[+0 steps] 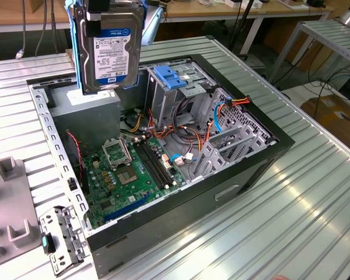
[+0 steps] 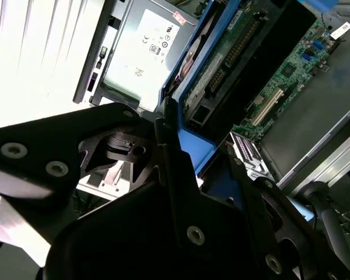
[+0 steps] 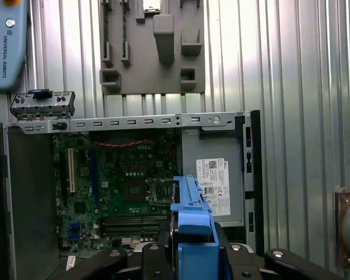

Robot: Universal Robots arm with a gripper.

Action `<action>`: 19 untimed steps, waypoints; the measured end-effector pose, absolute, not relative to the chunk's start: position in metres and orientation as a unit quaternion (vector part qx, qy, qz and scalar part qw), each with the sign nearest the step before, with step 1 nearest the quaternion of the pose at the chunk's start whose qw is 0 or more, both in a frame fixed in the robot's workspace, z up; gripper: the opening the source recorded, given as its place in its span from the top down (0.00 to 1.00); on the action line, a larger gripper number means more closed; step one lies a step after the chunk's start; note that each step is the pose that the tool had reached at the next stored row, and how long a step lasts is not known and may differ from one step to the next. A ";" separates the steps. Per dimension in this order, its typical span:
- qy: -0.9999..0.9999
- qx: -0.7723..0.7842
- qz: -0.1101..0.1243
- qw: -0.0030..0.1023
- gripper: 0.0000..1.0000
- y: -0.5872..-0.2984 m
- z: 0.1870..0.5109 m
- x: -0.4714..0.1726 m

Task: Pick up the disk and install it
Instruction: 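Insert the disk into the insertion slot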

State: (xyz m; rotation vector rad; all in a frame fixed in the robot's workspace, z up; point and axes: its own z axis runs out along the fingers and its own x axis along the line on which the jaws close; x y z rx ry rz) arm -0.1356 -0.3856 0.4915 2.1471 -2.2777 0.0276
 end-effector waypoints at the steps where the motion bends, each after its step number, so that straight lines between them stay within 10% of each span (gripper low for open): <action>1: -0.728 0.686 0.009 0.006 0.63 -0.386 0.491 -0.136; 19: -0.728 0.686 0.009 0.006 0.63 -0.416 0.491 -0.136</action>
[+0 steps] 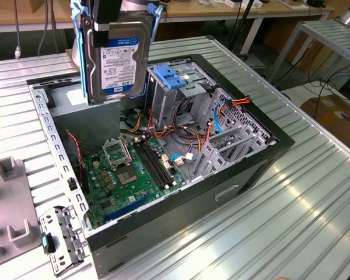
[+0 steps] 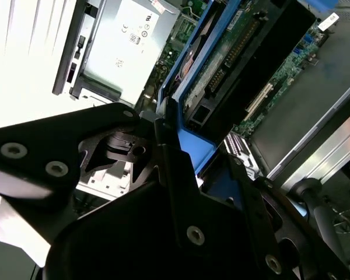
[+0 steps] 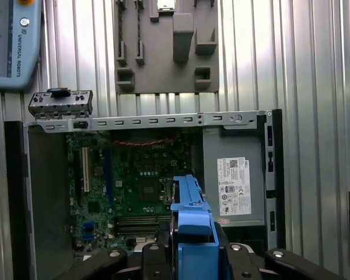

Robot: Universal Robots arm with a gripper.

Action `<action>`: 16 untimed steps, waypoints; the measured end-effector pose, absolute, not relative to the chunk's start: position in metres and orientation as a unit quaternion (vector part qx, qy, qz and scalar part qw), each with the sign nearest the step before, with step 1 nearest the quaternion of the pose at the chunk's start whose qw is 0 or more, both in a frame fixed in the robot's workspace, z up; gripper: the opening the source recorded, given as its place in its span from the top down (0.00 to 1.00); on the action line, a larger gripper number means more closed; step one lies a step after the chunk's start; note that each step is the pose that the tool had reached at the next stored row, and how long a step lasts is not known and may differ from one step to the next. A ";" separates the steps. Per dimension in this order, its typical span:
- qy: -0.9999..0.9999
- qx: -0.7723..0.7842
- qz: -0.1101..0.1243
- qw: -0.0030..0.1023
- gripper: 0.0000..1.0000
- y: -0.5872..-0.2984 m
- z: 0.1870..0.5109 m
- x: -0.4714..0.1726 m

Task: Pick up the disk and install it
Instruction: 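Insert the disk into the insertion slot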

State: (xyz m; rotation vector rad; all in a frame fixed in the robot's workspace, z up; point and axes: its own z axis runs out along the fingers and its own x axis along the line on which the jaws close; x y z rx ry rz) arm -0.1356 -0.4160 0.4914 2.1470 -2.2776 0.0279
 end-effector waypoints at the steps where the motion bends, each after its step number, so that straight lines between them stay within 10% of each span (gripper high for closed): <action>1: -0.728 0.686 0.009 0.006 0.63 -0.418 0.491 -0.136; 16: -0.728 0.686 0.009 0.006 0.63 -0.436 0.490 -0.110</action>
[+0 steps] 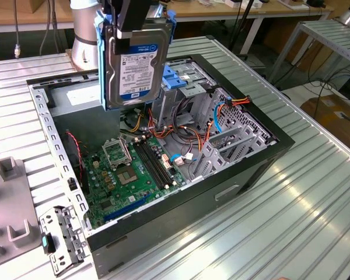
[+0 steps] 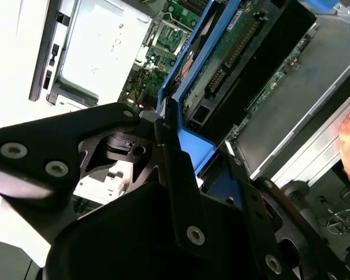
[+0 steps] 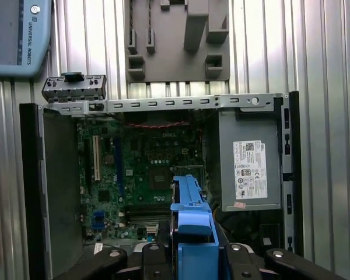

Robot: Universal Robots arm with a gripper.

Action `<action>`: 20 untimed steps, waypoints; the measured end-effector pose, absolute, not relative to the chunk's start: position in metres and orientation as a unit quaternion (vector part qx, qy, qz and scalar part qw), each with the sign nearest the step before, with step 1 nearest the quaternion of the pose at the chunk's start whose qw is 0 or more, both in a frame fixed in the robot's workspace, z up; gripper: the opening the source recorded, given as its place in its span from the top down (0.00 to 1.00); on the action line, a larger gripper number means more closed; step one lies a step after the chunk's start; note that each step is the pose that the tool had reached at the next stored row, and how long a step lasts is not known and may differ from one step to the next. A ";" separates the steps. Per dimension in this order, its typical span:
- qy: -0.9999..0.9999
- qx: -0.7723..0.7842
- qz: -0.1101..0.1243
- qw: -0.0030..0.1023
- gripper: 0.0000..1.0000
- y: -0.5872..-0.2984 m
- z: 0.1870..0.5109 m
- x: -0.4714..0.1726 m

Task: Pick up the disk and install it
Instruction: 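Insert the disk into the insertion slot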

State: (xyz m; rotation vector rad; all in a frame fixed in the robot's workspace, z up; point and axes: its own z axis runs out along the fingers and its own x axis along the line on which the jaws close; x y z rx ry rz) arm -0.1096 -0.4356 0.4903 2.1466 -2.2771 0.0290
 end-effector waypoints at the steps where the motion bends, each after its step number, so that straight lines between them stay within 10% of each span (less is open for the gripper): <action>1: -0.728 0.686 0.009 0.006 0.63 -0.436 0.490 -0.107; 20: -0.728 0.686 0.009 0.006 0.63 -0.436 0.490 -0.104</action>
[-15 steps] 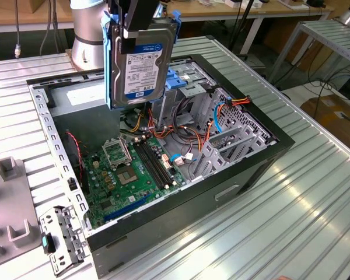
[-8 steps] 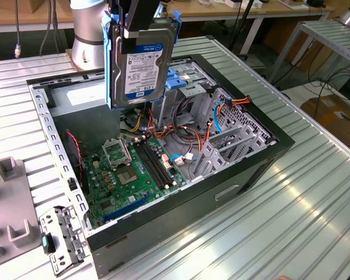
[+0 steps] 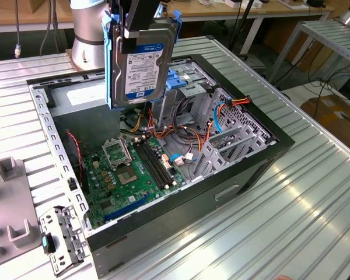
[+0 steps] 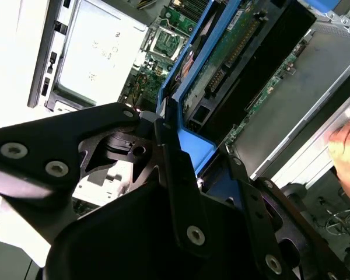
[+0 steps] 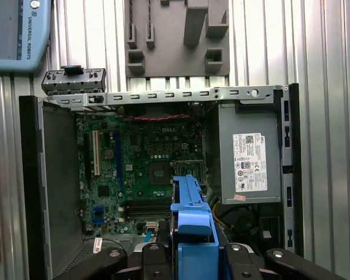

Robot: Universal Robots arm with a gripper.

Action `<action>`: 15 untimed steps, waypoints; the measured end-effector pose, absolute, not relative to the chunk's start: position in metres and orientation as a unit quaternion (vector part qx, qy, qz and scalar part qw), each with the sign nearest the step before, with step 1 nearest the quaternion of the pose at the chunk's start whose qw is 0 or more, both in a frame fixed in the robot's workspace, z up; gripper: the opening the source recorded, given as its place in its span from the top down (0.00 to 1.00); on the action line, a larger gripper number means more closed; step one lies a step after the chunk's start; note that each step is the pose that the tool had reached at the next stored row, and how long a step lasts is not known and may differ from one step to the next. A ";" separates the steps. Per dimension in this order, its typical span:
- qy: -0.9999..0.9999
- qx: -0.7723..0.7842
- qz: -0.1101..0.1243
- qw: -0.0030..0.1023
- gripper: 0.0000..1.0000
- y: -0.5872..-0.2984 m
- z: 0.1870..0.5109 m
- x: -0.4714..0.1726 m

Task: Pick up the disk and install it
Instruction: 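Insert the disk into the insertion slot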

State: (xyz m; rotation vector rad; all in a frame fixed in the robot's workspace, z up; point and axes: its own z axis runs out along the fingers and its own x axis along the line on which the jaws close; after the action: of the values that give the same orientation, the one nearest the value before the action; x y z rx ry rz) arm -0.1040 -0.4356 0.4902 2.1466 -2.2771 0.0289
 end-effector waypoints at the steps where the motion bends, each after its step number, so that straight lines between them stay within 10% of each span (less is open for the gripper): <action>1: -0.728 0.686 0.009 0.006 0.63 -0.436 0.490 -0.104; 15: -0.728 0.686 0.009 0.006 0.63 -0.456 0.490 -0.103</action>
State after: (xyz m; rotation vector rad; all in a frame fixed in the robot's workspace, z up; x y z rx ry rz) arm -0.1035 -0.4557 0.4902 2.1466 -2.2771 0.0290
